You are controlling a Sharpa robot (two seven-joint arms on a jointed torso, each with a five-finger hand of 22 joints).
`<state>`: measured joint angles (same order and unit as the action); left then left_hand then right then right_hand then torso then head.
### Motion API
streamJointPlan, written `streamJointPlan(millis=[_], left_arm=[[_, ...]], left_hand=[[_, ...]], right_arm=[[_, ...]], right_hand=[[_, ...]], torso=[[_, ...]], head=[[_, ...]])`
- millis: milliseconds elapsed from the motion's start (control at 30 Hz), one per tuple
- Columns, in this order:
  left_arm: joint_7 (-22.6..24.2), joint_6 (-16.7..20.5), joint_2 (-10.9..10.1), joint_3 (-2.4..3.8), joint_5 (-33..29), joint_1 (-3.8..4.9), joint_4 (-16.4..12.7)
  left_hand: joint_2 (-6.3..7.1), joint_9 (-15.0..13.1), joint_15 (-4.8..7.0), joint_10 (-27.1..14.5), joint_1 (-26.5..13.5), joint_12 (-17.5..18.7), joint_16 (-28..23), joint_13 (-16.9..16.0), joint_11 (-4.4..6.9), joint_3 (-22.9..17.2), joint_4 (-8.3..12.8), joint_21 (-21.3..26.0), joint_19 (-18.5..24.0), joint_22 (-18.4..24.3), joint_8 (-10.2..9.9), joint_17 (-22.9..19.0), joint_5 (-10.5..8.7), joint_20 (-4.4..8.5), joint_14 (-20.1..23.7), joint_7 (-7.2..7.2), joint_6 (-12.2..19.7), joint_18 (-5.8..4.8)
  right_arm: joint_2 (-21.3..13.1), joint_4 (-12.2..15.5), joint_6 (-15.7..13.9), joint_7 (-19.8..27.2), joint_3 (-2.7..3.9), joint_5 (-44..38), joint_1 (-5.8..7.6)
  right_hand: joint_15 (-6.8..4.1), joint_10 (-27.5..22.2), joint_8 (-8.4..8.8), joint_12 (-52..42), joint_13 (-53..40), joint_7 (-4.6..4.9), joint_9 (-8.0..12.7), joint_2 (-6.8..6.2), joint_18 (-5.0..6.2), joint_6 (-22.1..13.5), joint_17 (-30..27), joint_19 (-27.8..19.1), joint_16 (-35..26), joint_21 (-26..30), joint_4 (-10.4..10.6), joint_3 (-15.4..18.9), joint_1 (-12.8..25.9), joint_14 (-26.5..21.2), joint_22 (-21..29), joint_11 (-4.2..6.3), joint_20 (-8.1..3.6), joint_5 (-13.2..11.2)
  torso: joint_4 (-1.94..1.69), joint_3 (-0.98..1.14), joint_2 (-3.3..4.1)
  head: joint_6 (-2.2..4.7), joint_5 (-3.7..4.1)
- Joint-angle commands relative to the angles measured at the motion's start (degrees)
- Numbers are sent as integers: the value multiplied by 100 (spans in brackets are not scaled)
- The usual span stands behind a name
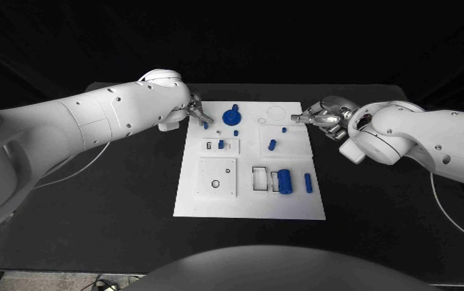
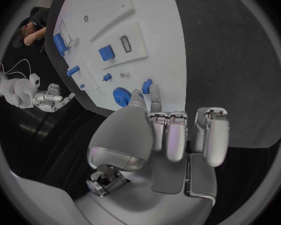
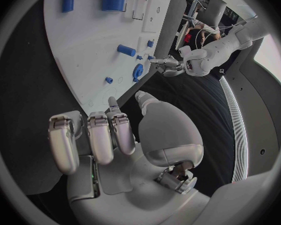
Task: Assemble the parts on the task board
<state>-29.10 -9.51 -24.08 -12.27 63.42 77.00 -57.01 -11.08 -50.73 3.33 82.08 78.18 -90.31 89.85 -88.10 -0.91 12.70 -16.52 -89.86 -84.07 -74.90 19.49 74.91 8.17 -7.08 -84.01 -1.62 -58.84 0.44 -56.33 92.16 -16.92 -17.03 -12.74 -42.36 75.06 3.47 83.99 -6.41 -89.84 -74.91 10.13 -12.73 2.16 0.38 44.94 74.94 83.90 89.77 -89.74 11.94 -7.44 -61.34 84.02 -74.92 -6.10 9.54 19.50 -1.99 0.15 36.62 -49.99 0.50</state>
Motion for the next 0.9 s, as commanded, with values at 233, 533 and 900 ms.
streamJointPlan(millis=[233,533,900], left_arm=[[84,26,8,2,-14,3,-6],[120,27,8,2,-14,3,-7],[188,105,-1,2,-18,3,-14]], left_hand=[[-58,-46,58,792,508,31,15,-190,243,-176,-5,-14,-593,-1510,42,1509,514,-51,-599,-2,108,-44],[90,-53,58,792,571,31,15,-190,241,-240,-15,-14,-593,-1510,49,1509,833,-57,-599,-3,125,-44],[220,-39,63,792,652,31,15,-190,248,-359,-12,-14,-593,-1510,38,1509,1226,-61,-599,5,129,-44]], right_arm=[[0,0,74,-4,-1,-34,-4],[-1,1,77,-6,-1,-34,-4],[-3,-9,75,-6,-1,-34,-4]], right_hand=[[26,601,-20,-16,-1509,37,-6,4,-38,12,1506,610,23,-26,-5,26,-57,598,-1508,-50,36,8],[26,601,-20,-16,-1509,37,-6,4,-38,12,1506,610,23,-26,-5,26,-57,598,-1508,-50,36,8],[28,601,-22,-16,-1509,38,-8,8,-38,11,1506,610,23,-26,-8,27,-64,598,-1508,-53,39,15]], torso=[[1,-1,4],[-5,-1,4],[-2,1,2]], head=[[-1,3],[-1,3],[-1,4]])
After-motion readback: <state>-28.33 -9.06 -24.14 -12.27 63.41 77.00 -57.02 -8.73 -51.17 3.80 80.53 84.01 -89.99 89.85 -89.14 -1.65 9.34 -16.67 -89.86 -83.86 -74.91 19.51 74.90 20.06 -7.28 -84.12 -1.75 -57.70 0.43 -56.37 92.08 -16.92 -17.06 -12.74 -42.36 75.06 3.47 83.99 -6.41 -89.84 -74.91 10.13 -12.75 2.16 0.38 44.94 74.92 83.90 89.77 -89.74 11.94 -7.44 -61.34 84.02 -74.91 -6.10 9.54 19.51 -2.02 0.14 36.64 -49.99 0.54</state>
